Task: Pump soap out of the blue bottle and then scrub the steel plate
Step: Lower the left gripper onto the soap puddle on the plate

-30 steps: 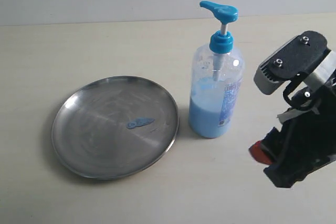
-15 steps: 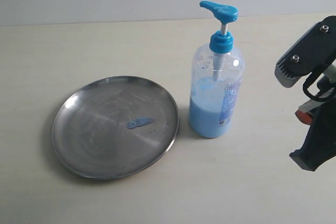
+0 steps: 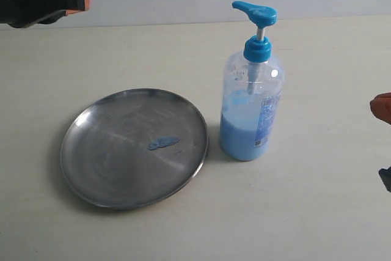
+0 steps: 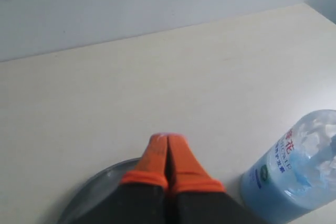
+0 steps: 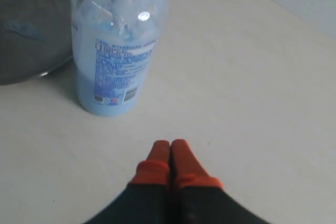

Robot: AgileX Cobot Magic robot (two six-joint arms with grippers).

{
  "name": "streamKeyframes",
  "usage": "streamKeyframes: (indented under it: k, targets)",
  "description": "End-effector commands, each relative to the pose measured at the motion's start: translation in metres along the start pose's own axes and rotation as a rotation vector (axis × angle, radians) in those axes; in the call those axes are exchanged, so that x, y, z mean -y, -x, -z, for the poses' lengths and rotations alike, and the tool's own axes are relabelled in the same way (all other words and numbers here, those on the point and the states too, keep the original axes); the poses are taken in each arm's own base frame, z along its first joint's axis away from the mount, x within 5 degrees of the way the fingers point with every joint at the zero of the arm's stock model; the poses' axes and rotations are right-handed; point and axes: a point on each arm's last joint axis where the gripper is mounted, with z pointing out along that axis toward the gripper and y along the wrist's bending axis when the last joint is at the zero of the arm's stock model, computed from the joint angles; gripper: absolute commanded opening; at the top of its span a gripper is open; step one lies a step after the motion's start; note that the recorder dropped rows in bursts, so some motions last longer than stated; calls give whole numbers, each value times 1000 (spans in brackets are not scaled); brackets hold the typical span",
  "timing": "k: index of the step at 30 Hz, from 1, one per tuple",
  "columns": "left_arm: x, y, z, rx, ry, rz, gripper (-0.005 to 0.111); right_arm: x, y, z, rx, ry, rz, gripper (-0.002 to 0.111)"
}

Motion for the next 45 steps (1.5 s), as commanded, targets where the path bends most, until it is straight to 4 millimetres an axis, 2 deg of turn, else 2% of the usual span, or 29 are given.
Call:
streamKeyframes:
  k: [1, 9, 16, 21, 26, 33, 45]
  targets:
    - [-5, -9, -15, -55, -4, 20, 0, -1, -9, 8, 122, 11, -7, 0]
    - [-13, -33, -48, -193, -25, 53, 0, -3, -17, 16, 239, 20, -6, 0]
    - [-11, -53, -80, -367, -145, 61, 0, -3, -17, 17, 251, 22, -7, 0]
    - [2, -69, -101, -500, -232, 15, 0, -3, -17, 17, 251, 22, -7, 0]
    - [24, -83, -117, -644, -277, -56, 0, -3, -16, 17, 255, 23, -7, 0]
    - [40, -95, -121, -732, -260, -89, 0, -3, -16, 17, 257, 24, -7, 0]
    - [36, -94, -120, -765, -201, -94, 0, -3, -16, 17, 259, 27, -11, 0]
